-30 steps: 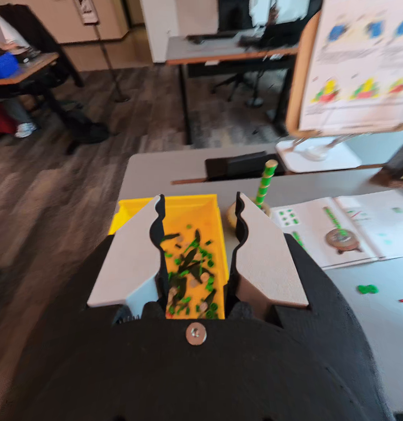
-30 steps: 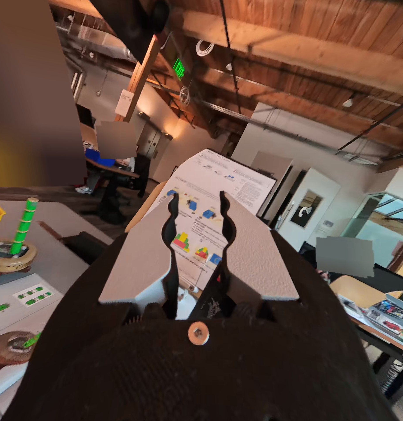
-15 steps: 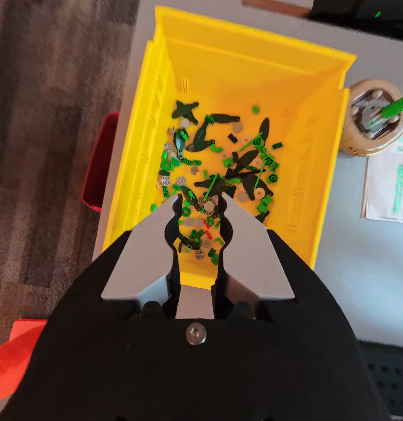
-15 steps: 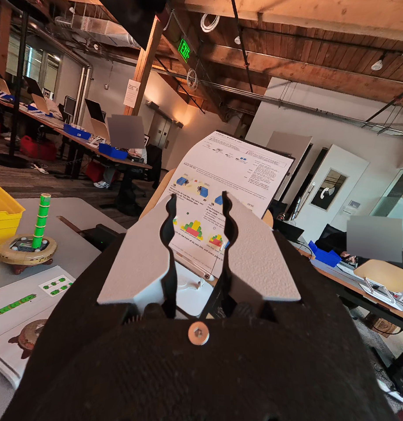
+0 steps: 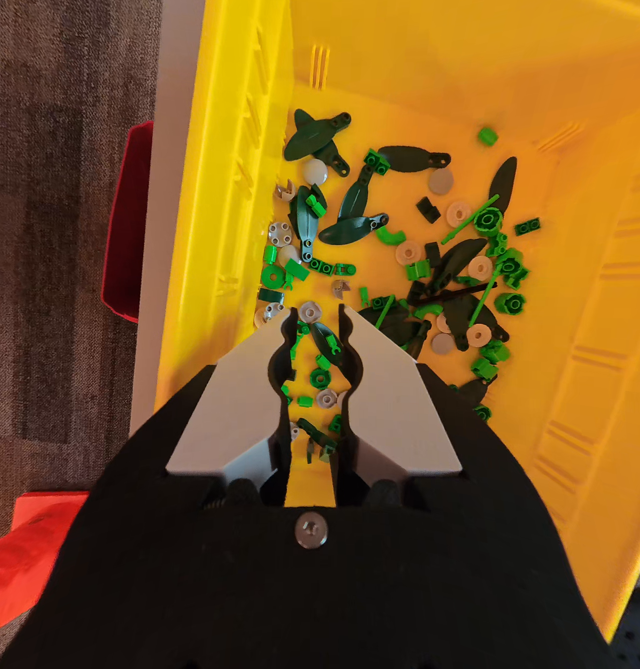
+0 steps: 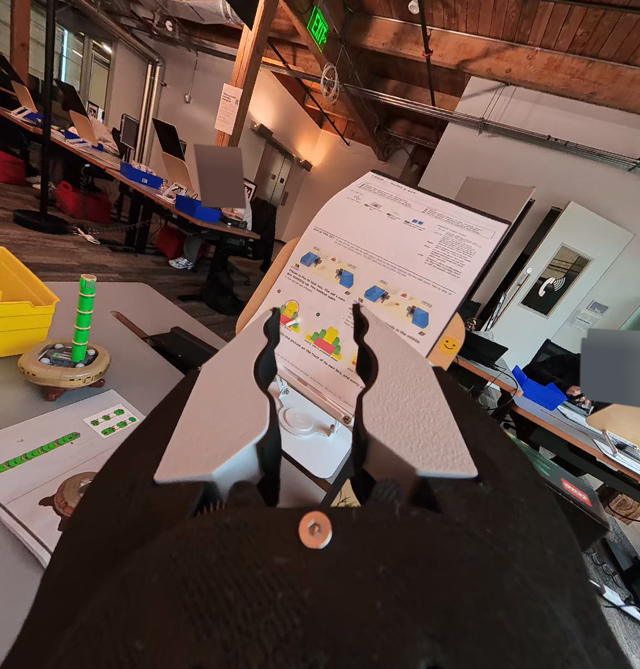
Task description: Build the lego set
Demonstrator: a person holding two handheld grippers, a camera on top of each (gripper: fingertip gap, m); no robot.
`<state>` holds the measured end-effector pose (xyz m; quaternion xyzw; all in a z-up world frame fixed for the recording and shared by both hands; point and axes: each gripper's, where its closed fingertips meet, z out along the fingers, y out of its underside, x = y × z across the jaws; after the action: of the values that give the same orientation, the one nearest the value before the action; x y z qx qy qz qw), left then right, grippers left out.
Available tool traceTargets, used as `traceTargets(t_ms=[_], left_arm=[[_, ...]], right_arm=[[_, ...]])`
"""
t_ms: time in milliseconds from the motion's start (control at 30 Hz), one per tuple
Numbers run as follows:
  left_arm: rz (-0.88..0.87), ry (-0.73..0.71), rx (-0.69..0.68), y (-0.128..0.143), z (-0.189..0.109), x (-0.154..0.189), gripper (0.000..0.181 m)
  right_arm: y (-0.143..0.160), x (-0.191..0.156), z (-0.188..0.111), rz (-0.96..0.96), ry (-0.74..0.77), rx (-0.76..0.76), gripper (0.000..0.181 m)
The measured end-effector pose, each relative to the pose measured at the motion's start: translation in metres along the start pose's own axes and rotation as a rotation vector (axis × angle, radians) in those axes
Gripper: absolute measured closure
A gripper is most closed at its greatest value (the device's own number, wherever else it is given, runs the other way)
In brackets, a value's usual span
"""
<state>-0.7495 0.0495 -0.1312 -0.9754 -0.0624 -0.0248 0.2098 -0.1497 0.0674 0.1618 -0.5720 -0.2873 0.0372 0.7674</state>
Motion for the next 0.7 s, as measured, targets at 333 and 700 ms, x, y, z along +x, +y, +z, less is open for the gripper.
traceTargets(t_ms=[333,700], left_arm=[[-0.004,-0.142,0.008,-0.009,0.013,-0.021,0.159],[-0.123,-0.080,-0.049,-0.013,0.028,-0.004,0.136]], right_arm=[[0.006,-0.008,0.005,-0.021,-0.027,-0.022,0.141],[0.004,-0.010,0.004,-0.039,-0.036,-0.022,0.141]])
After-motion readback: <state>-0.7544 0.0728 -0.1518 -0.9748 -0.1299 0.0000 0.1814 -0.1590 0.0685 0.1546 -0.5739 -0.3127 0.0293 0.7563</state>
